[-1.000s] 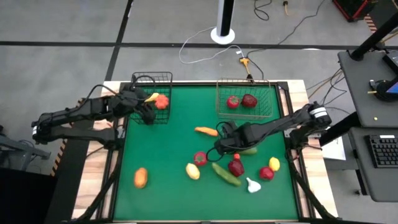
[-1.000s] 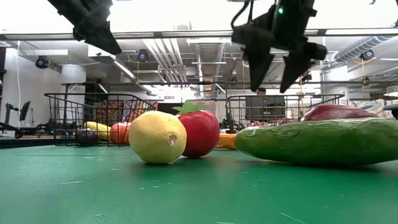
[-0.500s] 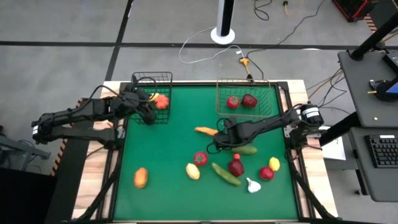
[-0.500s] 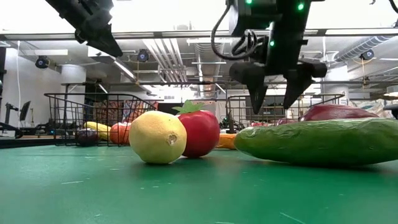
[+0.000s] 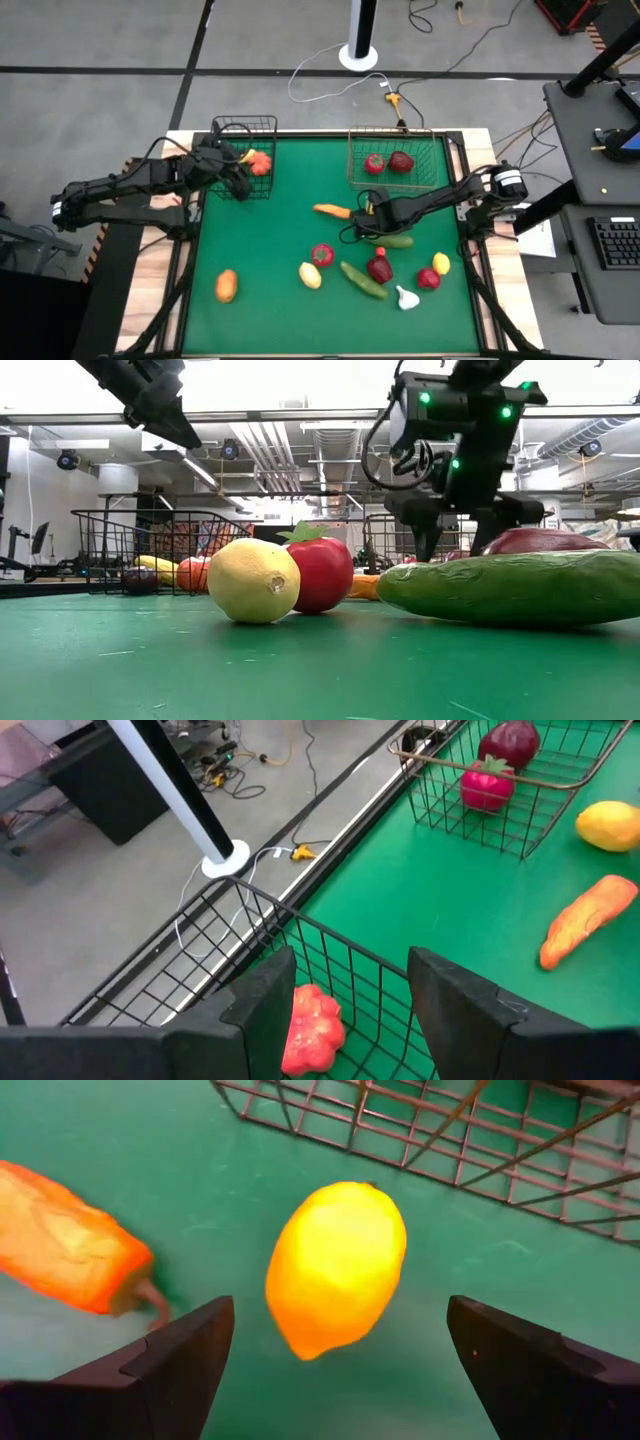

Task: Sort produce into baskets
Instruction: Put the top yellow lemon into the right wire basket

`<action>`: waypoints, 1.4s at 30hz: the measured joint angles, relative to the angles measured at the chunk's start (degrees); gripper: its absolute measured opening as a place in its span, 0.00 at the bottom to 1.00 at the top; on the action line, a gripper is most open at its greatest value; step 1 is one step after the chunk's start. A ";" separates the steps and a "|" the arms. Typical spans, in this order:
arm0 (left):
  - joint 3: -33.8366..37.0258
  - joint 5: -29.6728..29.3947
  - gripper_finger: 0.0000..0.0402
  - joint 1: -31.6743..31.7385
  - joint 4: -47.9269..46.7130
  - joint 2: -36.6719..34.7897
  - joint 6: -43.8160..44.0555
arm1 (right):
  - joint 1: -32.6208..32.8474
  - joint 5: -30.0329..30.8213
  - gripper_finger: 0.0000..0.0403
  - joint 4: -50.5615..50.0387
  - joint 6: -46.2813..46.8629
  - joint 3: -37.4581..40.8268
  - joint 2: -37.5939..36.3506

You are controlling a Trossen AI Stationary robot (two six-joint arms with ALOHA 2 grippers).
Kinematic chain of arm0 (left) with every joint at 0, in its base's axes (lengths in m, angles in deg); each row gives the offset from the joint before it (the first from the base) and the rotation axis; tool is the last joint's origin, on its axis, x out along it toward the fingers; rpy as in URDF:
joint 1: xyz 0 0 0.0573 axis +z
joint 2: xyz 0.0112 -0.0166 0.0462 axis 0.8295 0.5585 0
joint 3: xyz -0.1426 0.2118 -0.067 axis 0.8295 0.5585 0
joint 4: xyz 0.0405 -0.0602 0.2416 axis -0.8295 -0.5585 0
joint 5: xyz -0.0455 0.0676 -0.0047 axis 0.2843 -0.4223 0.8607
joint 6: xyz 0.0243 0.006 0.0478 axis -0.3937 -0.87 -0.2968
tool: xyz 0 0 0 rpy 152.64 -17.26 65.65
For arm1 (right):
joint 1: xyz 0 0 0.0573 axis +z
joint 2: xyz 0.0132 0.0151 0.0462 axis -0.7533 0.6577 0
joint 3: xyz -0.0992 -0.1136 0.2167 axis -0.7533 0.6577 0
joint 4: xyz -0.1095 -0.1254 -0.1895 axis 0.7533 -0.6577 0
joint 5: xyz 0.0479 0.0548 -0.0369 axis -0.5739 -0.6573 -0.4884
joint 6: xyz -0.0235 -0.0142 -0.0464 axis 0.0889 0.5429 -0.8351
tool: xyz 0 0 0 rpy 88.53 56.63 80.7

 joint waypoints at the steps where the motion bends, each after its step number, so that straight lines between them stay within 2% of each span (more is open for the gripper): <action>1: 0.00 0.02 0.44 0.00 0.02 0.00 0.00 | -0.17 0.03 0.89 1.59 -0.03 1.07 0.00; 8: 0.00 0.02 0.44 0.00 0.29 0.86 0.00 | -1.35 0.57 0.89 12.32 -1.90 6.65 0.15; 13: 0.00 0.02 0.44 0.00 0.46 2.39 0.00 | -1.44 0.68 0.88 14.40 -1.97 7.69 0.15; 20: 0.00 -0.03 0.44 0.00 0.48 4.56 0.00 | -1.49 0.74 0.72 14.61 -2.13 7.67 0.15; 25: 0.00 -3.38 0.44 0.01 0.46 5.23 0.02 | -1.57 0.55 0.60 14.63 -2.33 7.69 0.15; 30: 0.00 -3.52 0.44 0.02 0.46 5.33 0.00 | -1.57 0.46 0.49 14.64 -2.42 7.69 0.17; 37: 0.00 -3.48 0.44 0.00 0.46 5.33 0.29 | -1.49 -0.11 0.47 14.59 -3.15 7.70 -0.42; 42: 0.00 -3.32 0.44 -0.08 0.45 5.33 1.52 | -0.25 -0.12 0.48 14.48 -5.24 7.07 -3.68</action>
